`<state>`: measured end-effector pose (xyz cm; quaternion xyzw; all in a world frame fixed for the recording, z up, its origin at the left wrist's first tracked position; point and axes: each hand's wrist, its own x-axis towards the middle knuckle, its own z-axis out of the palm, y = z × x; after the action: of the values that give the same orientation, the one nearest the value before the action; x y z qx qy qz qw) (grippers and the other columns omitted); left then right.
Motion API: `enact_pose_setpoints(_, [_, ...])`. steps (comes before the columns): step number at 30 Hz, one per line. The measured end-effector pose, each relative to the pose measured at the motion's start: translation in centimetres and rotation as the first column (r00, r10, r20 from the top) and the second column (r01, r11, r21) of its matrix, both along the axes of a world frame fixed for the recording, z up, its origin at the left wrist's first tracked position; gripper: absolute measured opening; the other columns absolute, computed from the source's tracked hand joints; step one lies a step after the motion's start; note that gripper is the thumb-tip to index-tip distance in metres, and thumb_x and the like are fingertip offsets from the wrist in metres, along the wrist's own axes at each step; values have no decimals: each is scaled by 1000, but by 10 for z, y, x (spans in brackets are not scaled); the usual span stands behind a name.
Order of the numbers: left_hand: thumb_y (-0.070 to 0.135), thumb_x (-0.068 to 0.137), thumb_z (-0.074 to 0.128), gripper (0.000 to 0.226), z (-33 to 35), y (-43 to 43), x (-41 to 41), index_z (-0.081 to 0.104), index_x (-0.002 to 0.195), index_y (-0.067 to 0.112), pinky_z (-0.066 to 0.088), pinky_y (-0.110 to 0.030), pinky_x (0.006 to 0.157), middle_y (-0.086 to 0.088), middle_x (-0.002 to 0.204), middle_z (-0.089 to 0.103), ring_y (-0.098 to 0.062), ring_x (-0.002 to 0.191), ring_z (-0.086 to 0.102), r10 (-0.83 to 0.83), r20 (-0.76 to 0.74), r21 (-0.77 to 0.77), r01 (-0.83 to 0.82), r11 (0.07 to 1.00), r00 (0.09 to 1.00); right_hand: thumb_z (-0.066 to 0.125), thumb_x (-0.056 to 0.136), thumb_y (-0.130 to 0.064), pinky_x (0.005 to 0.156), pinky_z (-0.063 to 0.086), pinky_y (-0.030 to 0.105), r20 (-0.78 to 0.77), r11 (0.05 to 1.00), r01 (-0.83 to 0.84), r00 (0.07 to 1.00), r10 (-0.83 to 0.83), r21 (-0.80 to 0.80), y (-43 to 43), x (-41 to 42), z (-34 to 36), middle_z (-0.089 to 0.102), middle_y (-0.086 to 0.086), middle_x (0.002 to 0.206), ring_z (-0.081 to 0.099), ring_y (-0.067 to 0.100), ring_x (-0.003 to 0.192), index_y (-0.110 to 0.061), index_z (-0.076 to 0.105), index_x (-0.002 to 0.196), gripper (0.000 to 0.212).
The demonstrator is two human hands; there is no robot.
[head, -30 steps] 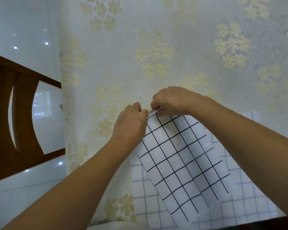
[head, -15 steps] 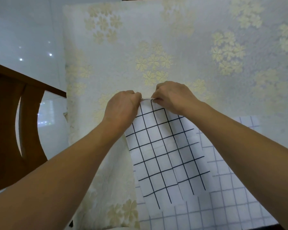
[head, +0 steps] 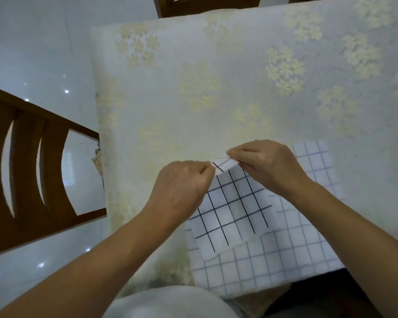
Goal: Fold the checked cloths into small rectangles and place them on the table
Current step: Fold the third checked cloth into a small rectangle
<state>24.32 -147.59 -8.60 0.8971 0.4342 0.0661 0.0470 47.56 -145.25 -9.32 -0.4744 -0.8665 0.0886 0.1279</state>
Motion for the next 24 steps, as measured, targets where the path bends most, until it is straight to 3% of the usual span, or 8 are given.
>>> enact_pose_setpoints(4, [-7,67,74,25,-6,-53,9,70,87,7,54,-40,54,-10,82,70,-29,72,67,-124,125,11,123,992,984,57,95,-14,70,60,40,-47,999,21,999,-20,35,-63,23,-10,75,3,106,72,27,94,-12,75,109,23])
enact_pose_setpoints(8, [-4,77,74,22,-24,-90,16,72,98,2,59,-42,75,-13,99,73,-30,94,69,-230,175,26,229,973,957,66,87,-10,83,59,43,-34,999,42,999,-42,18,-116,36,-37,74,5,112,70,29,106,-10,76,110,25])
enact_pose_setpoints(10, [0,81,74,29,-37,-105,18,71,110,-2,55,-41,94,-16,114,71,-32,110,66,-263,185,19,264,964,947,64,88,-11,86,58,43,-25,998,56,998,-56,-16,-138,38,-51,73,5,115,68,30,109,-11,75,111,25])
enact_pose_setpoints(15, [1,83,72,54,-66,-135,14,56,134,-2,39,-45,113,-20,139,56,-33,131,52,-330,122,-86,342,936,936,63,93,-10,92,55,44,-19,996,89,996,-89,11,-174,36,-75,70,5,124,64,30,117,-10,73,114,24])
enact_pose_setpoints(19, [4,86,67,61,-88,-147,11,46,144,0,30,-47,118,-19,149,46,-33,140,41,-353,25,-156,352,923,935,63,94,-9,90,55,47,-9,985,169,986,-169,27,-189,31,-91,69,6,125,63,32,118,-9,73,115,24])
enact_pose_setpoints(24, [10,90,62,50,-106,-156,12,53,138,1,37,-45,114,-20,143,52,-33,135,47,-354,44,-240,353,904,934,54,94,-14,100,50,47,29,973,221,975,-220,-58,-202,28,-105,64,6,132,56,30,127,-9,69,120,31])
